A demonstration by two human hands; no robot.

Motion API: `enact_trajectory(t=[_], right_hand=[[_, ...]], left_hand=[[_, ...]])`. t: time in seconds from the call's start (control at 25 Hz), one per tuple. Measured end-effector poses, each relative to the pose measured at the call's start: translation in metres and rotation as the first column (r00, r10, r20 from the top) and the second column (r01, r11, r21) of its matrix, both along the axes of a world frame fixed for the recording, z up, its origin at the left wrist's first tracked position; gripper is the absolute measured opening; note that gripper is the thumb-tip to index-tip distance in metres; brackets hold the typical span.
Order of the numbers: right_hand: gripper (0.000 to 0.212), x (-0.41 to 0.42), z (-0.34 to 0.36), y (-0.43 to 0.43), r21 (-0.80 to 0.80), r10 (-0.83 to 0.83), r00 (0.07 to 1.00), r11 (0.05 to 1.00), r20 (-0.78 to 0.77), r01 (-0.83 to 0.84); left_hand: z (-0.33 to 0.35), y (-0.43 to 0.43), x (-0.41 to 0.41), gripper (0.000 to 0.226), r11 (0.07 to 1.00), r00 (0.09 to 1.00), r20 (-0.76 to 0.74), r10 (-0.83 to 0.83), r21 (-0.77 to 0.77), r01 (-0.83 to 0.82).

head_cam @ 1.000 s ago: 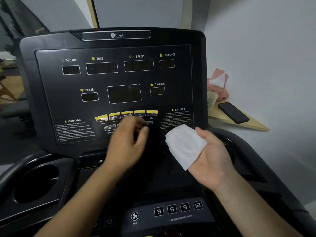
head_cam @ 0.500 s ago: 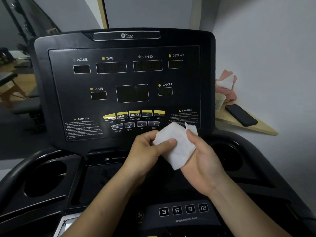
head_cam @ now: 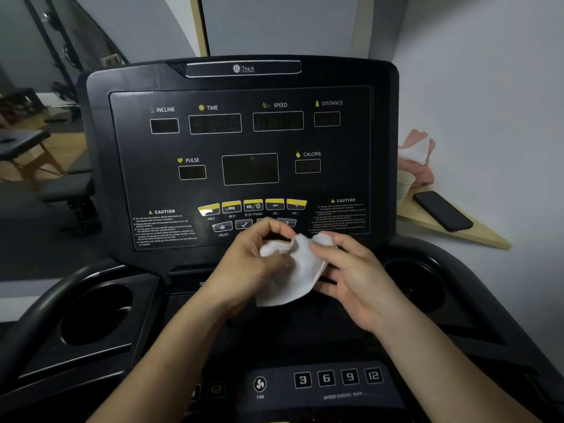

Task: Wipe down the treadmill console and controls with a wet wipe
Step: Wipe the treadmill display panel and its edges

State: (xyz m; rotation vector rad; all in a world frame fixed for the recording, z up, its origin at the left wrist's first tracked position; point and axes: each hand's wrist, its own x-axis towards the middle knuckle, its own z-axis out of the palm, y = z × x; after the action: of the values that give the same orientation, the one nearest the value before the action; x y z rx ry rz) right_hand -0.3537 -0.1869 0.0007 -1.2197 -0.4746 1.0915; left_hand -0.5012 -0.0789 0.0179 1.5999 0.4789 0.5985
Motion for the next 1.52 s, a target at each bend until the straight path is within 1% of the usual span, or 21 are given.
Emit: enact_trajectory(t=[0.08,0.16,0.24,0.32,0.44,0.48,0.6,0.68,0.76,0.8,0.84,0.88,0.96,1.04,1.08,1.12,1.16,1.28,1.36,1.44,1.52], right_hand=[[0.039,0.001,-0.001,0.002,-0.01,-0.095,0.995,0.995,0.028,0.095],[0.044,0.004,-0.001,0.001,-0.004,-0.134,0.99,0.991,-0.031,0.134],[0.04,0.003,-0.003,0.0,0.02,-0.053,0.995,0.998,-0.085,0.055],[0.051,0.001,-0.001,-0.001,0.015,0.038,0.998,0.999,-0.049,-0.038],[0.065,0.01,0.01,-0.002,0.016,0.003,0.999,1.0,0.032,-0.003],[0.068,0.015,0.015,-0.002,0.021,0.018,0.999,1.0,0.049,-0.019],[0.067,0.023,0.027,-0.002,-0.007,0.218,0.967,0.976,0.131,-0.219],[0.055,0.021,0.026,0.0,0.013,0.192,0.979,0.981,0.067,-0.194],[0.048,0.015,0.018,-0.003,0.039,0.125,0.991,0.992,-0.057,-0.123],[0.049,0.011,0.013,-0.005,0.046,0.129,0.989,0.991,-0.078,-0.125],[0.051,0.007,0.009,-0.008,0.04,0.133,0.99,0.991,-0.051,-0.131],[0.052,0.003,0.005,-0.011,0.035,0.12,0.993,0.992,0.011,-0.121],[0.048,-0.001,0.002,-0.016,0.042,0.057,0.982,0.997,0.178,-0.065],[0.034,-0.002,0.003,-0.019,0.042,0.019,0.942,0.998,0.336,-0.035],[0.028,-0.002,0.003,-0.021,0.027,0.015,0.911,0.999,0.411,-0.029],[0.025,-0.002,0.003,-0.022,0.009,0.017,0.877,1.0,0.48,-0.024],[0.024,-0.001,0.003,-0.024,-0.001,0.018,0.837,1.0,0.547,-0.021],[0.016,0.004,0.001,-0.03,-0.003,0.011,0.713,1.0,0.701,-0.013],[0.012,0.007,-0.003,-0.038,-0.052,0.085,0.74,0.996,0.667,-0.068],[0.01,0.008,-0.005,-0.043,-0.125,0.171,0.774,0.985,0.609,-0.119],[0.01,0.014,-0.007,-0.037,-0.125,0.108,0.776,0.991,0.622,-0.037]], left_hand=[[0.002,0.001,-0.004,0.024,0.999,1.0,-0.024,-0.02,0.03,0.021],[0.002,0.003,-0.007,0.03,0.999,0.999,-0.043,0.022,0.033,-0.02],[0.003,0.005,-0.009,0.037,0.998,0.998,-0.018,0.062,-0.006,-0.062],[0.004,0.007,-0.01,0.045,0.991,0.996,0.04,0.08,-0.108,-0.075],[0.008,0.009,-0.012,0.048,0.954,0.994,0.065,0.093,-0.292,-0.071],[0.008,0.01,-0.011,0.047,0.949,0.996,0.043,0.073,-0.311,-0.056],[0.01,0.005,-0.006,0.044,0.938,0.996,0.028,-0.09,-0.333,0.094],[0.007,-0.001,-0.003,0.038,0.949,0.989,0.078,-0.124,-0.282,0.142],[0.004,-0.003,-0.001,0.032,0.978,0.992,0.126,0.004,-0.206,0.022],[0.003,-0.002,0.0,0.029,0.984,0.989,0.12,0.09,-0.161,-0.07],[0.002,-0.001,-0.001,0.027,0.983,0.984,0.091,0.153,-0.121,-0.142],[0.001,0.0,-0.002,0.024,0.98,0.982,0.052,0.179,-0.092,-0.174],[0.001,0.0,-0.006,0.023,0.987,0.986,-0.052,0.16,-0.011,-0.16],[0.001,0.0,-0.01,0.026,0.964,0.964,-0.196,0.178,0.232,-0.131],[0.0,-0.002,-0.01,0.025,0.918,0.94,-0.252,0.231,0.378,-0.124],[0.0,-0.004,-0.01,0.022,0.865,0.919,-0.274,0.284,0.487,-0.122],[0.0,-0.006,-0.009,0.017,0.826,0.909,-0.27,0.319,0.55,-0.127],[-0.005,-0.014,-0.012,0.007,0.763,0.914,-0.225,0.336,0.635,-0.124],[-0.011,-0.02,-0.016,0.005,0.741,0.922,-0.249,0.298,0.668,-0.059],[-0.017,-0.026,-0.015,0.008,0.792,0.921,-0.303,0.244,0.61,-0.009],[-0.017,-0.022,-0.007,0.005,0.828,0.912,-0.31,0.268,0.559,-0.053]])
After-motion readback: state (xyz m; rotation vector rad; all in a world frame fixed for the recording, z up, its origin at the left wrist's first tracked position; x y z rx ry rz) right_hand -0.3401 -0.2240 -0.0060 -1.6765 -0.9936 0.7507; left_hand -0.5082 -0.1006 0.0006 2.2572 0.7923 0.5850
